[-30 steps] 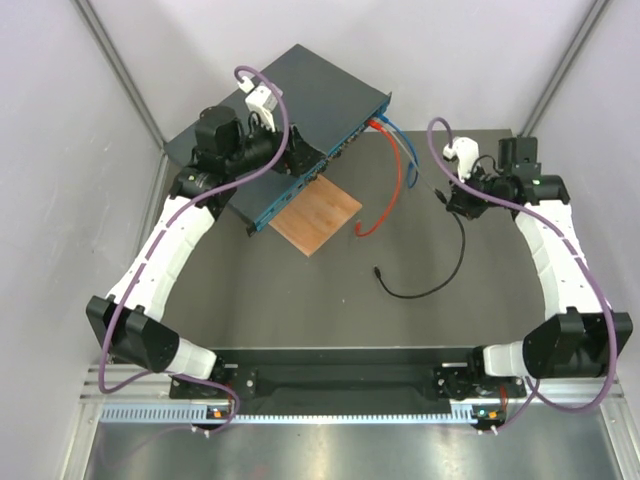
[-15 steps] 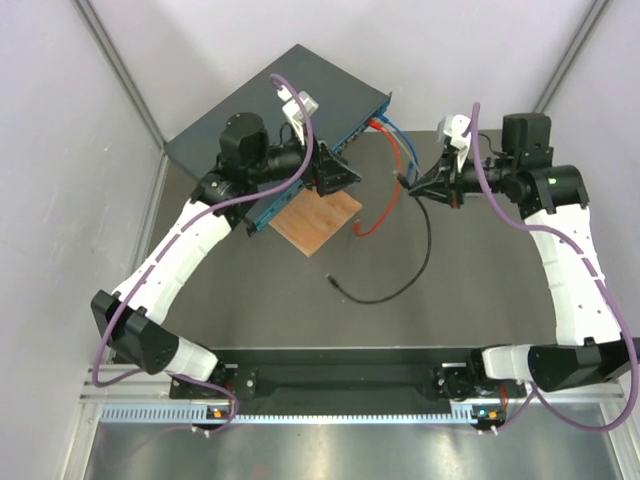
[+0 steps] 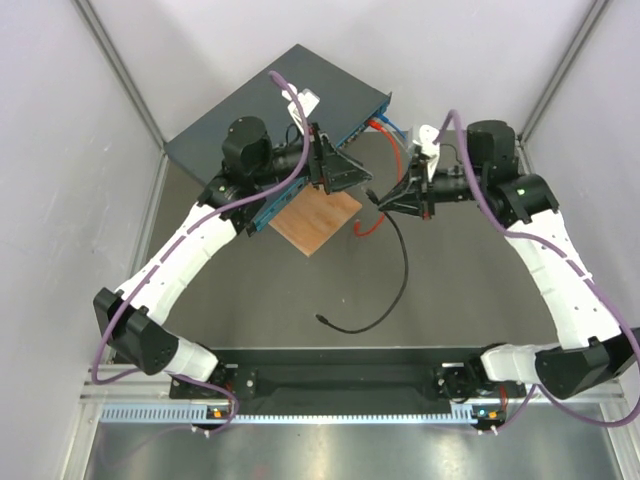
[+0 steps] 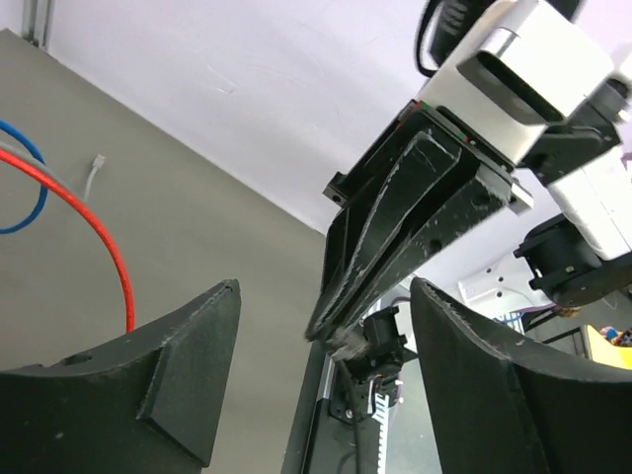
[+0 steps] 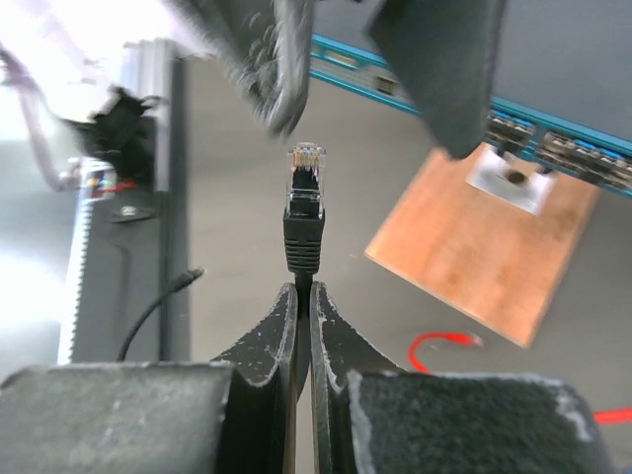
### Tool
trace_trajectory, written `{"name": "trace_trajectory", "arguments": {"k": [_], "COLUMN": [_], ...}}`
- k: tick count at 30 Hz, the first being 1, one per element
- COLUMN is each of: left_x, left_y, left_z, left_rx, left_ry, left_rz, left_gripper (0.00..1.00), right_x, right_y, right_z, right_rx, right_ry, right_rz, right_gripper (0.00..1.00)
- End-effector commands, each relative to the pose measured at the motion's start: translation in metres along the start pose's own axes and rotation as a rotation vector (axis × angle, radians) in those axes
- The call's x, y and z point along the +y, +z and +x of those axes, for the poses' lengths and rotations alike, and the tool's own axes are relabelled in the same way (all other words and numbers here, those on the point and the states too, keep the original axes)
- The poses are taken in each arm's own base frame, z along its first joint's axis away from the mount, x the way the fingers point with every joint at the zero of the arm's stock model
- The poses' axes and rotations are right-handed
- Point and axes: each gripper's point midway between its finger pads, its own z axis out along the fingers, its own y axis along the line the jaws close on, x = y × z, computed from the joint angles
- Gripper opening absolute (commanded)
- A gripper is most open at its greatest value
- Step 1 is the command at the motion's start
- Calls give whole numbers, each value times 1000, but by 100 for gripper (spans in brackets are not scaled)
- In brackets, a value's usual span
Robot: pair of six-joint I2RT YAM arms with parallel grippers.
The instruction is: Insert the plug into the switch port
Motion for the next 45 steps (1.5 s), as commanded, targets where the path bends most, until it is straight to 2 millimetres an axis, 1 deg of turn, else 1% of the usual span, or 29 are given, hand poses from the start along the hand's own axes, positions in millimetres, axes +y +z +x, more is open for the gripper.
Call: {"name": "trace_trajectory", "arguments": {"k": [1, 2, 3, 4, 6, 7, 9, 10, 11, 12, 15, 18, 22, 29, 30, 31, 33, 34, 37, 38, 40, 41, 45], "left_x": [-3, 4, 12, 19, 30, 35, 41, 42, 44, 44, 47, 49, 51, 51, 51, 50, 51, 51, 51, 51, 51, 52, 54], "left_y": [-1, -3, -5, -6, -11, -12, -12, -12, -11, -11, -10, -10, -8, -4, -4, -3, -2, -2, 0, 0, 1, 1, 1], "left_z": [-6, 0, -1, 0, 4, 3, 10, 12, 18, 17, 23, 23, 26, 27, 27, 28, 29, 30, 33, 35, 37, 38, 39], "left_rx": [-26, -4, -13, -7, 3, 0, 22, 26, 37, 30, 27, 22, 27, 11, 10, 13, 15, 17, 23, 29, 33, 35, 34], "left_ry": [16, 28, 47, 80, 80, 88, 64, 44, 27, 24, -2, -8, -36, -74, -79, -87, -96, -106, -130, -137, -150, -155, -158], "left_rz": [-28, -64, -111, -146, -213, -238, -253, -254, -255, -251, -252, -257, -255, -238, -234, -228, -224, -219, -214, -209, -203, -205, -210], "left_gripper": [73, 72, 70, 69, 67, 66, 66, 65, 64, 64, 64, 64, 63, 60, 58, 54, 50, 46, 41, 38, 38, 41, 41], "right_x": [-21, -28, -40, -42, -51, -48, -51, -47, -48, -51, -51, -51, -47, -42, -42, -42, -42, -42, -44, -43, -44, -44, -43], "right_y": [0, 0, -4, -2, -5, -2, 0, 5, 6, 6, 10, 12, 16, 25, 25, 27, 28, 28, 29, 30, 30, 30, 30], "right_z": [-13, -14, -10, -8, -6, -5, 1, 1, 3, 5, 9, 9, 6, 13, 12, 11, 8, 7, 4, 5, 2, 2, -2], "right_rx": [24, 24, 48, 58, 84, 94, 131, 140, 149, 161, 191, 205, 206, 239, 238, 237, 228, 228, 223, 224, 220, 223, 216], "right_ry": [-62, -64, -57, -62, -77, -85, -107, -123, -133, -140, -154, -157, -172, -185, -190, -191, -196, -197, -200, -202, -204, -202, -207], "right_rz": [201, 247, 323, 347, 413, 410, 430, 420, 429, 448, 456, 459, 448, 423, 423, 419, 421, 419, 422, 419, 424, 423, 422], "right_gripper": [0, 0, 0, 0, 0, 0, 0, 0, 0, 0, 0, 0, 0, 0, 0, 0, 0, 0, 0, 0, 0, 0, 0]}}
